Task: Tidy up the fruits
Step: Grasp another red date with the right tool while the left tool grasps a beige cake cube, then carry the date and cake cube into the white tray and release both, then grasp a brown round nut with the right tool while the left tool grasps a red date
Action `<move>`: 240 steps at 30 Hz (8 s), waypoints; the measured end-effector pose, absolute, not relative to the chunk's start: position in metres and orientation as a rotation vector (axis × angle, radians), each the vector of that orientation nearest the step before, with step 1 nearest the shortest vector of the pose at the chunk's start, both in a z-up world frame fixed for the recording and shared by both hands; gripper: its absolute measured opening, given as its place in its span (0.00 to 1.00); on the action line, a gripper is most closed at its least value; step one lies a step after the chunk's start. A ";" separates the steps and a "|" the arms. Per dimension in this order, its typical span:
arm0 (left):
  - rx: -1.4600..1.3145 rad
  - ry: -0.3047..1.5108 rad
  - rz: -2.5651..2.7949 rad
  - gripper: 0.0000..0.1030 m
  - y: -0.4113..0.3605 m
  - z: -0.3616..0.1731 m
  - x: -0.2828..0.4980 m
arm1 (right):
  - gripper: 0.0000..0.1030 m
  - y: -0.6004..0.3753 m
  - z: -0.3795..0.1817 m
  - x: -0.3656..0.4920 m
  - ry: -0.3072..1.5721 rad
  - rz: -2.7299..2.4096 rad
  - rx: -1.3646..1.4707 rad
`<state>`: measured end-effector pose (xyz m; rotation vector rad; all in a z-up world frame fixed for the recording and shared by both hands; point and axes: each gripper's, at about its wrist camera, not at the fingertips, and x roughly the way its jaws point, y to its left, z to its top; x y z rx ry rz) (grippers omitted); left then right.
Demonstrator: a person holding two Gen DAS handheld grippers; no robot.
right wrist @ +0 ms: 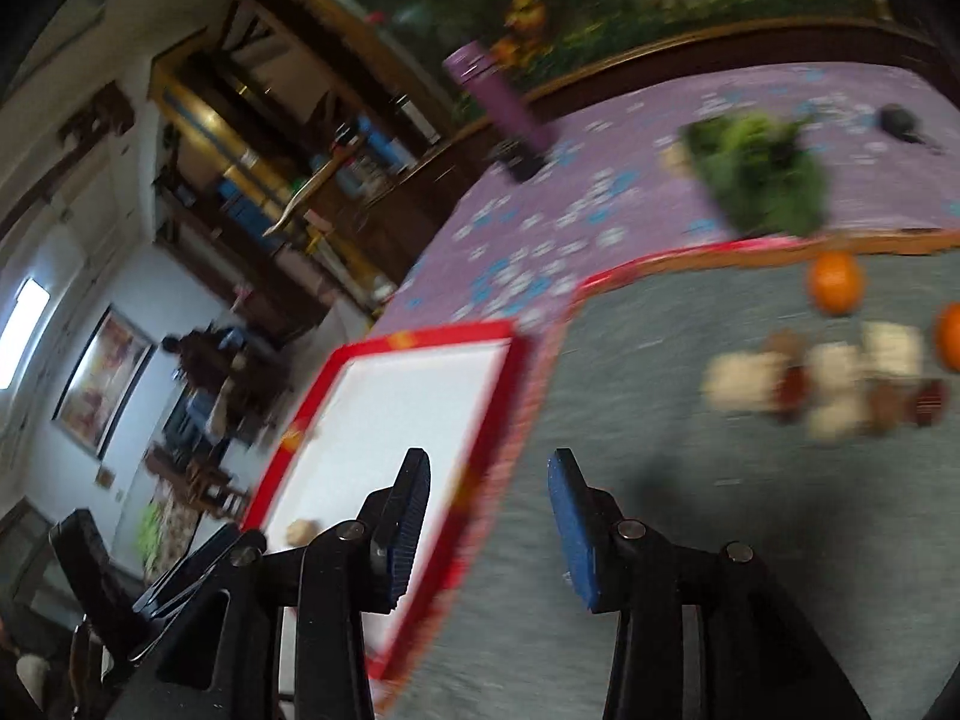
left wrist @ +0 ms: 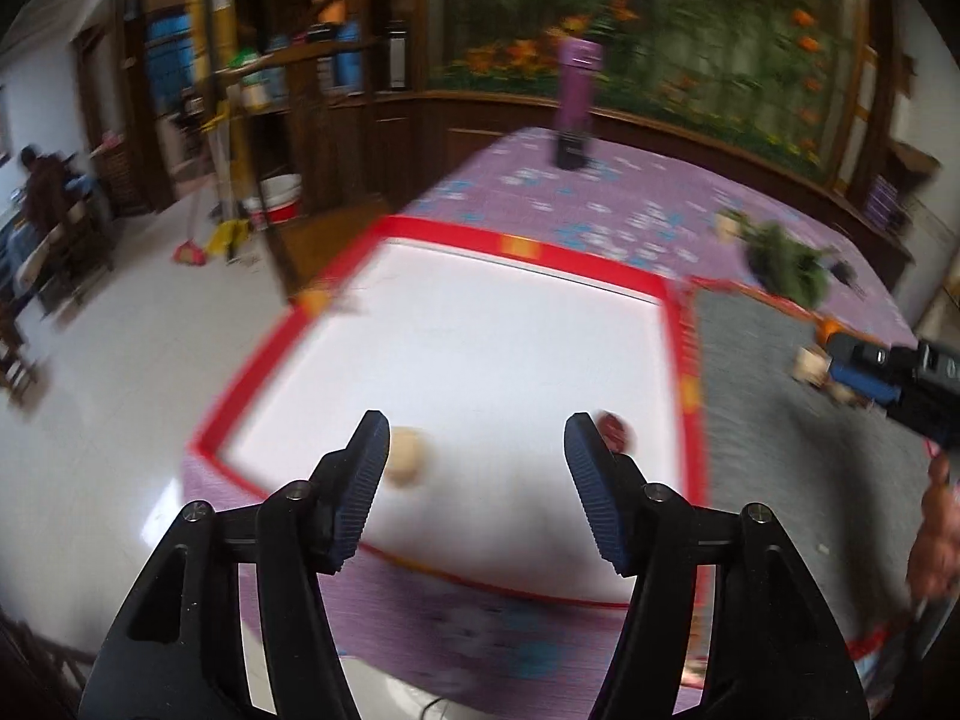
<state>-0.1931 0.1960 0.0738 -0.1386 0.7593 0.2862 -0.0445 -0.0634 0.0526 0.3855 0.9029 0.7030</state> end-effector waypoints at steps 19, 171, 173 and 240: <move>0.070 0.849 0.006 0.59 0.038 0.060 -0.136 | 0.30 -0.224 0.017 0.012 1.067 0.390 0.471; -0.085 0.741 0.185 0.37 0.195 0.051 -0.187 | 0.42 0.010 0.018 -0.019 1.082 0.864 0.455; -0.067 0.743 0.147 0.37 0.181 0.052 -0.184 | 0.42 -0.019 0.020 -0.015 1.063 0.829 0.486; 0.209 0.943 -0.340 0.29 -0.053 0.012 0.013 | 0.22 -0.211 -0.019 0.057 1.174 0.570 0.615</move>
